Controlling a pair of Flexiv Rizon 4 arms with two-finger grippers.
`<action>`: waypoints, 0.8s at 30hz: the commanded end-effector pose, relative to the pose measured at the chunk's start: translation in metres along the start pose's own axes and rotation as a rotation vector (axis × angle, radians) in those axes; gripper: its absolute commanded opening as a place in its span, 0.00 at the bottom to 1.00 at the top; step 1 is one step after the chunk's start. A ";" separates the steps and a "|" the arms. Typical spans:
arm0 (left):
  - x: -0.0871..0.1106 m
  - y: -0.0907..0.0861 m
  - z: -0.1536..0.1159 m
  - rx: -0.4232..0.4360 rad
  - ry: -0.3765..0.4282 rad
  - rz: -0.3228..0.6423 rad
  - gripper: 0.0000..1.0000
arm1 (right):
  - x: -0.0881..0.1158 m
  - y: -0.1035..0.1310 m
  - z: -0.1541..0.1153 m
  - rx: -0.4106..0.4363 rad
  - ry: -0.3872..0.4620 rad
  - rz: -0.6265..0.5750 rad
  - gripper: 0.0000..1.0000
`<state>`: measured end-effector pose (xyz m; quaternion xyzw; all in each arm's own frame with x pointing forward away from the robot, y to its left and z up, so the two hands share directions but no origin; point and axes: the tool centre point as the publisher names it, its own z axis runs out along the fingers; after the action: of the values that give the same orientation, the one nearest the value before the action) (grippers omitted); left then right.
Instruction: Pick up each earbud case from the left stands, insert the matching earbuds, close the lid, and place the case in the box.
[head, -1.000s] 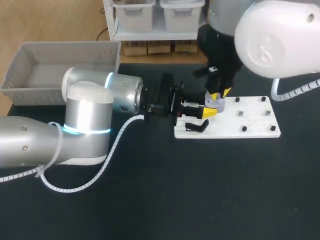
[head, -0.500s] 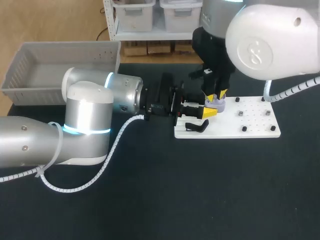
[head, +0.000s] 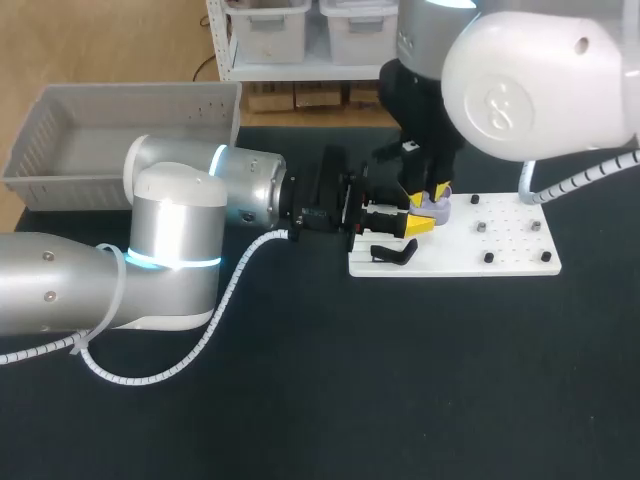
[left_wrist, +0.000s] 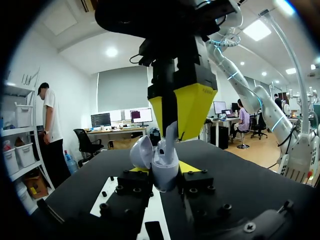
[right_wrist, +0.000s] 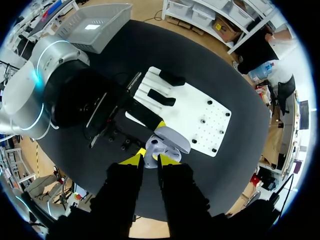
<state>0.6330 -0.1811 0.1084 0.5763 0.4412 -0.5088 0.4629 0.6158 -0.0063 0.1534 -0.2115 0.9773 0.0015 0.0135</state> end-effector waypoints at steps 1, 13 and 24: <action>0.001 -0.002 0.000 -0.006 -0.002 0.003 0.00 | -0.002 -0.003 0.002 -0.001 0.004 0.004 0.00; 0.001 -0.002 0.000 -0.006 -0.002 0.003 0.00 | -0.005 -0.004 0.004 -0.005 0.007 0.009 0.00; 0.001 -0.002 0.000 -0.006 -0.002 0.003 0.00 | -0.008 -0.003 0.010 -0.010 0.023 0.012 0.00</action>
<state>0.6330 -0.1811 0.1084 0.5763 0.4412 -0.5088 0.4628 0.6223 -0.0069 0.1450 -0.2057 0.9786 0.0048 0.0043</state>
